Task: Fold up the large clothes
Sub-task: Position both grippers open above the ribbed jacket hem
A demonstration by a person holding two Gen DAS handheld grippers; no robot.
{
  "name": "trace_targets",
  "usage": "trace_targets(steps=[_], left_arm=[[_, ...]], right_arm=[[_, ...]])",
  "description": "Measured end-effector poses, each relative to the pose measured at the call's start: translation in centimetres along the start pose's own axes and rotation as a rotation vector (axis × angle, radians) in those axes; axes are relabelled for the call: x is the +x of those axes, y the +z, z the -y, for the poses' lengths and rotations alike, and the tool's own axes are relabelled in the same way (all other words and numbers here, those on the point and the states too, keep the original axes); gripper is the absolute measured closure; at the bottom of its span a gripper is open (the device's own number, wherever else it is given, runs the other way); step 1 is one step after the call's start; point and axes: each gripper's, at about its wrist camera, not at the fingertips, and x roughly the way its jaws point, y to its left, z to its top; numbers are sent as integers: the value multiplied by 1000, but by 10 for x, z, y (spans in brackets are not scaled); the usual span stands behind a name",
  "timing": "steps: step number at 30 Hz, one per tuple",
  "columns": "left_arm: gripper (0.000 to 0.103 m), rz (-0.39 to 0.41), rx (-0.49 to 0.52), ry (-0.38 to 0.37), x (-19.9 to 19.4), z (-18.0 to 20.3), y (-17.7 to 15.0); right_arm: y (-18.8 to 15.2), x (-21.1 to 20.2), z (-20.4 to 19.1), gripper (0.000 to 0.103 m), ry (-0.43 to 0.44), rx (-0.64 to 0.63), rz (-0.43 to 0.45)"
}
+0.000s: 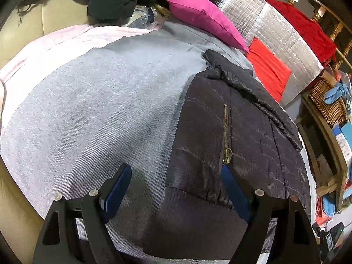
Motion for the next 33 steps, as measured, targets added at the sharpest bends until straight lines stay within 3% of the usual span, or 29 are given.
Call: trace_targets(steps=[20,33], left_arm=[[19,-49,110,98,15,17,-4],[19,-78,144,87,16,20,-8]], right_arm=[[-4,12,-15,20,-34,-73,-38],[-4,13,-24,21,-33,-102,-43]])
